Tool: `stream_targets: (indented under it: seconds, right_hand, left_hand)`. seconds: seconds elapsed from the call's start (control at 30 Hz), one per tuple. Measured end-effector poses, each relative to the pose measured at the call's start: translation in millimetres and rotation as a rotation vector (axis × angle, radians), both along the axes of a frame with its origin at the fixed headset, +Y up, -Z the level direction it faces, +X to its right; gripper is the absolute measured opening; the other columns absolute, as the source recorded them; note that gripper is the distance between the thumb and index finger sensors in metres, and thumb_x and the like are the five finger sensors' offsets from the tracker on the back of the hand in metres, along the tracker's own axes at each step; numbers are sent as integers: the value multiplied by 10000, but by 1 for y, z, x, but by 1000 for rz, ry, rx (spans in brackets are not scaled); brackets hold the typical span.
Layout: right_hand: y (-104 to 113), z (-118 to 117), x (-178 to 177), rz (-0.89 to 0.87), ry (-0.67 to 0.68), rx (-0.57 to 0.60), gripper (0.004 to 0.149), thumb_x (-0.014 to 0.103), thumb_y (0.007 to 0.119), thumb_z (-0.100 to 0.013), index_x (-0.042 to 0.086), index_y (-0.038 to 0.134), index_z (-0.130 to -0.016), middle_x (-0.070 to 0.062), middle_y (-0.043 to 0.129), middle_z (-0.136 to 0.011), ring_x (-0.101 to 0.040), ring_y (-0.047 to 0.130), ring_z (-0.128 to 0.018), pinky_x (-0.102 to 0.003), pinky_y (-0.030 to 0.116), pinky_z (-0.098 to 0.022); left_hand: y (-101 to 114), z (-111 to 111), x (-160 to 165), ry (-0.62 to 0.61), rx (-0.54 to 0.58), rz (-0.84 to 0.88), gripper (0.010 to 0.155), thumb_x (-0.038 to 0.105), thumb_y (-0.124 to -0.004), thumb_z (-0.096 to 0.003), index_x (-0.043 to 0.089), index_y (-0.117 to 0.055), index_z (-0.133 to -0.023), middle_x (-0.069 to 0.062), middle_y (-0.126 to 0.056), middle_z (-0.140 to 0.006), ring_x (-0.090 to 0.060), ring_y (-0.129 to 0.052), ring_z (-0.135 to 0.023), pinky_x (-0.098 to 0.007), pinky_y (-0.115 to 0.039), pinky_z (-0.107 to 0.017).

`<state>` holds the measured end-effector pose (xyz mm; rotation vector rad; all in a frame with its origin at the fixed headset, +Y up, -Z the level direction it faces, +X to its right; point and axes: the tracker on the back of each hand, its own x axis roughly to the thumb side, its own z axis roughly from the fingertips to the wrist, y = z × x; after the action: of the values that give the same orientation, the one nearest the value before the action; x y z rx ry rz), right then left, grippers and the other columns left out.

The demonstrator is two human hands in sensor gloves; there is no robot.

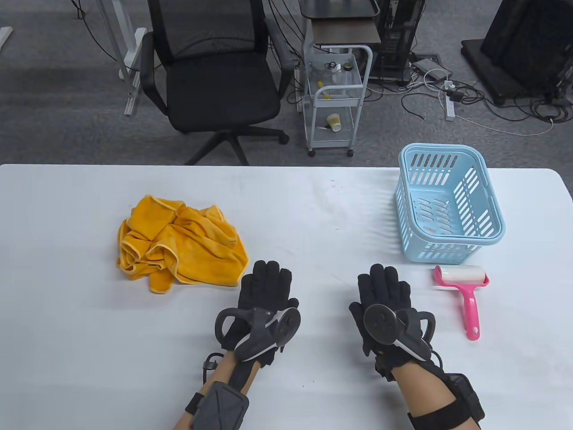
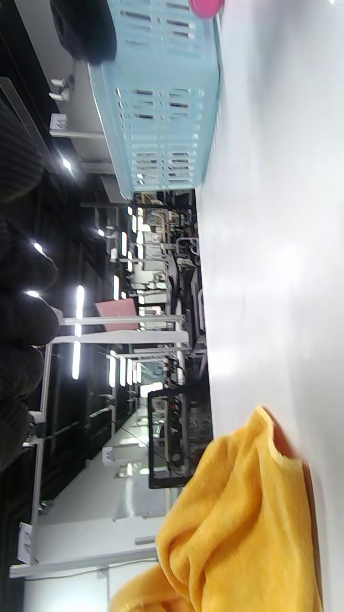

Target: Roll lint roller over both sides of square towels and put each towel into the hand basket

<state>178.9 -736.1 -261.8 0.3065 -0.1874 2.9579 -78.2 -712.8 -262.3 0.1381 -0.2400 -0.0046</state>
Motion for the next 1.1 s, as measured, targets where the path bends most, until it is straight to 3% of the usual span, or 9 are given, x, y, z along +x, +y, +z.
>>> stream_targets:
  seconds: [0.33,0.53,0.73,0.87,0.97,1.1]
  right_hand:
    - [-2,-1,-2,2,2,-9,660,477,620,-564,113,497,-1100,-188,306,-1143,-456,214,-1010,-667,385,-672]
    - [-2,0,-3,11,-2,-17,660,478,619,-563,113,499,-1100,-187,307,-1144,-456,216,-1010,-667,387,-671]
    - [-3,-1,-4,18,-6,-30,662,480,620,-562,112,501,-1099,-188,310,-1143,-456,218,-1009,-667,388,-671]
    - [-4,-1,-6,13,-3,-32,663,481,620,-562,110,502,-1099,-189,312,-1143,-457,219,-1009,-667,389,-670]
    - [-4,-2,-6,14,-1,-35,662,481,620,-562,112,503,-1099,-189,312,-1143,-457,219,-1009,-668,389,-670]
    - [-4,-1,-7,15,-1,-39,662,481,620,-562,111,503,-1098,-189,313,-1143,-458,220,-1008,-668,390,-670]
  left_hand:
    - [29,-59,-129,261,-184,-33,622,349,-749,-544,295,-440,-1081,-84,-412,-1206,-417,-424,-1129,-595,-464,-761]
    - [14,-90,-177,430,-247,-153,683,222,-836,-515,372,-448,-1056,-38,-372,-1213,-397,-361,-1138,-591,-419,-768]
    - [-8,-112,-192,514,-219,-212,649,332,-865,-500,436,-498,-1026,-34,-351,-1214,-393,-340,-1139,-586,-405,-774]
    - [-13,-118,-194,522,-147,-223,449,395,-849,-498,449,-720,-925,-6,-443,-1205,-372,-425,-1148,-577,-430,-780]
    - [-6,-118,-192,506,-101,-206,352,405,-850,-495,421,-840,-846,16,-516,-1192,-356,-491,-1146,-570,-451,-784]
    - [17,-114,-183,470,-61,-166,363,400,-807,-509,394,-805,-873,0,-549,-1190,-378,-523,-1136,-593,-469,-781]
